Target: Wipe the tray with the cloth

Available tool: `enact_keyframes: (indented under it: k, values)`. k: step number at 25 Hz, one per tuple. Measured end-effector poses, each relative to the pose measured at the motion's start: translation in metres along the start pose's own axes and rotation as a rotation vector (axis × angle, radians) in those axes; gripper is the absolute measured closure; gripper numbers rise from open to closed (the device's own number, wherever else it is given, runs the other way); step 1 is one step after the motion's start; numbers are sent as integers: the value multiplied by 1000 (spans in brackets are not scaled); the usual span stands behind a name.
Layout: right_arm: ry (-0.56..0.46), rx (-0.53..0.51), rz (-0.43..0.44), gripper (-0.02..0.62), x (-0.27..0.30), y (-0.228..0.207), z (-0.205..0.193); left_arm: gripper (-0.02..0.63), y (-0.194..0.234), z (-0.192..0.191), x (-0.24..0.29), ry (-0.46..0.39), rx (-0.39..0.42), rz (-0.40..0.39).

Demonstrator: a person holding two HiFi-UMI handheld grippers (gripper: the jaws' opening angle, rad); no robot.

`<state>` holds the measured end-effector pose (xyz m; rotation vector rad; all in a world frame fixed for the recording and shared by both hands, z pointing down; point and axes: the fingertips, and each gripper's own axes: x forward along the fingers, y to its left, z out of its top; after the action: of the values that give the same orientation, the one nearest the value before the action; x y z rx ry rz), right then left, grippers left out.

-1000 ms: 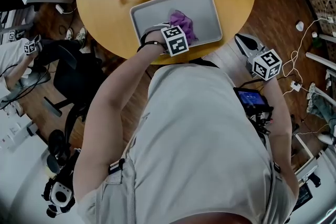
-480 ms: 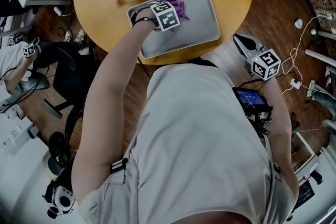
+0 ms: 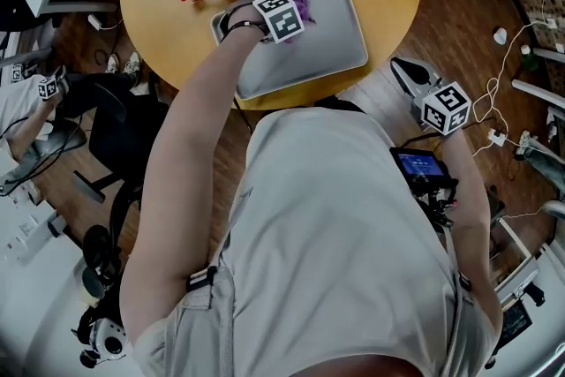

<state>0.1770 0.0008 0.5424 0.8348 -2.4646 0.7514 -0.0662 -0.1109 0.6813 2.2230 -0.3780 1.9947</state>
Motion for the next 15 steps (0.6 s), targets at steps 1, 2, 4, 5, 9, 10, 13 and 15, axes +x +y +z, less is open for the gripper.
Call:
enact_keyframes:
  k: [1, 2, 4, 5, 9, 10, 13, 15]
  values:
    - [0, 0, 1, 592, 0, 0, 0, 511, -1, 3, 0, 0, -2, 4]
    - [-1, -1, 2, 592, 1, 1, 0, 511, 0, 7, 0, 1, 0, 7]
    - [-3, -2, 4, 592, 0, 1, 0, 511, 0, 16, 1, 1, 5, 11]
    - [-4, -2, 3, 592, 0, 1, 0, 511, 1, 21, 1, 2, 6, 11]
    - [-8, 6, -2, 592, -1, -2, -2, 511, 4, 37, 6, 21, 20, 13]
    - [-8, 7, -1, 592, -1, -2, -2, 511, 4, 40, 7, 22, 25, 13]
    - [-7, 9, -1, 592, -1, -4, -2, 511, -2, 48, 7, 20, 39, -6]
    - [-10, 12, -1, 592, 0, -5, -2, 511, -14, 50, 7, 29, 47, -25]
